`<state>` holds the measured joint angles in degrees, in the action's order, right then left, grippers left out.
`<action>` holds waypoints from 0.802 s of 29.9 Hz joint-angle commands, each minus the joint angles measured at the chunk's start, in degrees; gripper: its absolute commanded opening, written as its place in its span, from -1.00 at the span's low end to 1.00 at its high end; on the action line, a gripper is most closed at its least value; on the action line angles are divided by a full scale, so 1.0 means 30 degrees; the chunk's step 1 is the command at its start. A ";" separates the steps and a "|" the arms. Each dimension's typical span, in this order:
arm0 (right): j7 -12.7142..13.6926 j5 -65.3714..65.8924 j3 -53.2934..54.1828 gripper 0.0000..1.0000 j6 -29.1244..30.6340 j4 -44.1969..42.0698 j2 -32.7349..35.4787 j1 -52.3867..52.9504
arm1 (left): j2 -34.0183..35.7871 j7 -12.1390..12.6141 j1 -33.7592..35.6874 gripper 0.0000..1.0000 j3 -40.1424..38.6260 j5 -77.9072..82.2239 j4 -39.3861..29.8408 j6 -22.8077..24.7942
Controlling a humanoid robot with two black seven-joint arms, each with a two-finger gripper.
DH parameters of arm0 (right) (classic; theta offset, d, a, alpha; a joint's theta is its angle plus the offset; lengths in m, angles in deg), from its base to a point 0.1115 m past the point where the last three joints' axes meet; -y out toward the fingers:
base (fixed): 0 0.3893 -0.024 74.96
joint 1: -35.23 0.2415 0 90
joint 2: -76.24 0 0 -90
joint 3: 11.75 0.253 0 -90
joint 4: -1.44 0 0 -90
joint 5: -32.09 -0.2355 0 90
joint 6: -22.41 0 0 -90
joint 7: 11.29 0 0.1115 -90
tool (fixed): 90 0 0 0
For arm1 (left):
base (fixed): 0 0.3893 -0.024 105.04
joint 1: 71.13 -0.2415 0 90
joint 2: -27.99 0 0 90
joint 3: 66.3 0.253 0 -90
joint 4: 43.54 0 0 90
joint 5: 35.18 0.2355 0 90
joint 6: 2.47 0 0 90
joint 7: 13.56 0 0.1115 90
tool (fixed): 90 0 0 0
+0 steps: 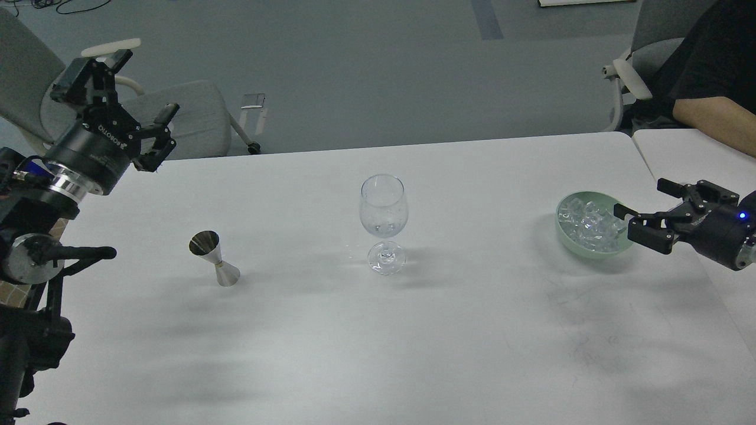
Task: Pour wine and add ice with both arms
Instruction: 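Lower the right gripper into the green bowl and grasp ice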
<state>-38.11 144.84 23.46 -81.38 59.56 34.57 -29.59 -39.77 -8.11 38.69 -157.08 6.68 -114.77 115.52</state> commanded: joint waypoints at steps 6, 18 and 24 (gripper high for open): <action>-0.0027 0.0268 -0.0720 0.75 0.0113 -0.0626 -0.1139 0.0191 | -0.0292 -0.0031 -0.0015 0.96 0.0027 -0.0008 -0.0018 0.0001; 0.0003 0.0473 -0.1451 0.30 0.0143 -0.1592 -0.1842 0.0922 | -0.0351 -0.0031 -0.0015 0.96 0.0027 -0.0008 0.0011 0.0001; 0.0032 0.0473 -0.1833 0.30 0.0143 -0.2617 -0.3012 0.1479 | -0.0351 -0.0031 -0.0015 0.96 0.0027 -0.0008 0.0011 0.0001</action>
<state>-38.02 146.24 18.24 -80.95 52.94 27.16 -25.96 -40.90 -8.20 38.61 -156.99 6.65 -114.73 115.52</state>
